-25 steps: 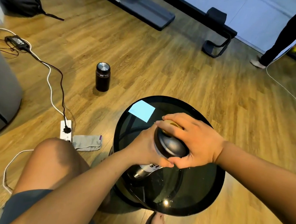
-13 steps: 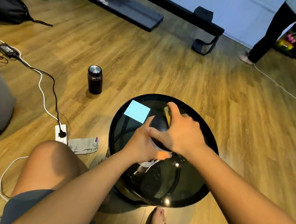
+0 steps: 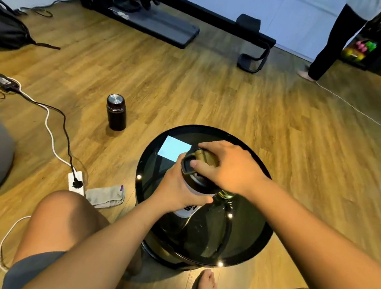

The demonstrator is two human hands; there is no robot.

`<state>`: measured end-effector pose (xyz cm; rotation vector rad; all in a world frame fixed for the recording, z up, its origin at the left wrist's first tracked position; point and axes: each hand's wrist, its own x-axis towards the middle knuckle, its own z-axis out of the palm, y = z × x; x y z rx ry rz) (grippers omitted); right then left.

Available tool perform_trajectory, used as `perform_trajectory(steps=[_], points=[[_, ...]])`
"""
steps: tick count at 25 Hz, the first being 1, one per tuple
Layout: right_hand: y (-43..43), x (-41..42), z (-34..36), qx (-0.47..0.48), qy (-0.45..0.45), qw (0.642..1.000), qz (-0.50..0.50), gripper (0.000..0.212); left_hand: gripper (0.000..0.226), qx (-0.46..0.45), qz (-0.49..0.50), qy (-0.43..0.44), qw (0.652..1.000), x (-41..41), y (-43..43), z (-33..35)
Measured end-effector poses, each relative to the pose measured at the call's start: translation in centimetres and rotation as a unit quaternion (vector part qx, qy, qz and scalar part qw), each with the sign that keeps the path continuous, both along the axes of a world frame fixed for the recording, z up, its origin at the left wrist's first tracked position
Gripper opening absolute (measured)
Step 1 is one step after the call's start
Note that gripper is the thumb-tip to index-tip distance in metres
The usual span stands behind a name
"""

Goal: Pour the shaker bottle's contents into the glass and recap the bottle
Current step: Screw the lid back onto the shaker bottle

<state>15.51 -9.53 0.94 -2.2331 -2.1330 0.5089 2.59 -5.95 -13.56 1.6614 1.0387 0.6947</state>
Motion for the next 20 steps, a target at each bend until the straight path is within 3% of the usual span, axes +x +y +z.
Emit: perform_trajectory(steps=[2, 4, 6, 9, 11, 16, 20], points=[[0.0, -0.9, -0.3, 0.031, -0.118, 0.991, -0.063, 0.075, 0.096, -0.005, 0.001, -0.003, 1.000, 0.0, -0.1, 0.1], [0.2, -1.0, 0.9, 0.047, -0.174, 0.978, -0.108, 0.078, 0.097, -0.008, 0.010, -0.013, 1.000, 0.0, 0.0, 0.2], [0.5, 0.0, 1.2, 0.079, -0.138, 0.985, -0.063, 0.073, 0.096, -0.004, 0.010, -0.011, 1.000, 0.0, 0.0, 0.3], [0.3, 0.3, 0.0, 0.004, 0.033, 0.998, 0.048, 0.067, 0.095, -0.008, -0.009, 0.004, 1.000, 0.0, 0.1, -0.1], [0.3, -0.3, -1.4, 0.012, 0.020, 0.999, 0.031, 0.067, 0.095, -0.015, -0.018, 0.007, 1.000, 0.1, 0.2, 0.0], [1.8, -1.9, -1.5, 0.031, -0.132, 0.989, -0.053, 0.073, 0.105, 0.004, -0.031, -0.002, 1.000, 0.4, 0.2, -0.1], [3.2, 0.5, 1.2, -0.057, -0.069, 0.995, 0.033, 0.075, 0.105, 0.004, -0.053, -0.003, 0.999, -0.1, 0.9, 0.2]])
